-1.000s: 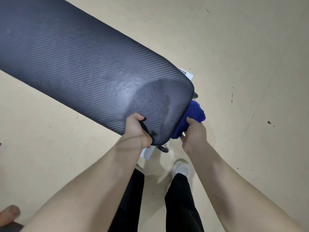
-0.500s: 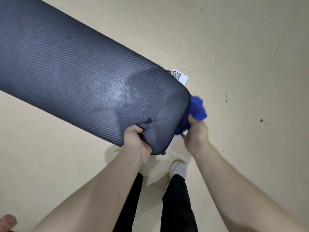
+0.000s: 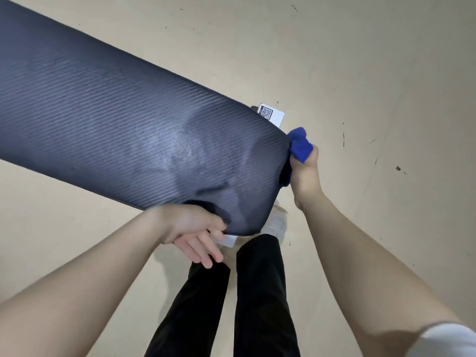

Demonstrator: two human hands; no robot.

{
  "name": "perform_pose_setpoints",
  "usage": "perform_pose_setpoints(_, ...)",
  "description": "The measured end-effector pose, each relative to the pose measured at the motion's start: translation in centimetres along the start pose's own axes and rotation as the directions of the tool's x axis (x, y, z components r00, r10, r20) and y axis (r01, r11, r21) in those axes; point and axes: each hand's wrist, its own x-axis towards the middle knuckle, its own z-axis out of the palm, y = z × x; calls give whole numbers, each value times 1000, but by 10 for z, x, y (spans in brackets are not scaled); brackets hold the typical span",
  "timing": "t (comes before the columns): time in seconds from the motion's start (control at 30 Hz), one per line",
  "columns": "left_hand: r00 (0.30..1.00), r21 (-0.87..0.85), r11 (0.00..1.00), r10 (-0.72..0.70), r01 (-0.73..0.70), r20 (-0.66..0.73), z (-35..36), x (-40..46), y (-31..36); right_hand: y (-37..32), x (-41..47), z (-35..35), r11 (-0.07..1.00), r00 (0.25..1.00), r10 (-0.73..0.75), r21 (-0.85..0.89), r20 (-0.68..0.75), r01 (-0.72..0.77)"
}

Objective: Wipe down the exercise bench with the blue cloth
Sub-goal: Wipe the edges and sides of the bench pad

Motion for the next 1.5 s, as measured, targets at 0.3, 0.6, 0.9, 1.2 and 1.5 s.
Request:
perform_pose_setpoints(0.3,461,690,597,788,-409,-409,-68,-4,149,-62,67,22,949,947,-14,-294,321,113)
perform_pose_setpoints(0.6,581,902,431,730,18,-360,-64,26,186,-41,77,-25,834,930,78,-535,358,136)
perform_pose_setpoints(0.9,625,958,218,725,188,-288,-149,-33,163,-89,77,80,759,925,-24,-595,378,263)
perform_pose_setpoints(1.2,684,988,137,728,-76,-48,-193,-46,158,-104,72,103,598,996,65,-802,57,6)
perform_pose_setpoints(1.5,675,949,250,669,192,-313,-320,-117,86,-147,77,280,621,986,-88,-766,141,166)
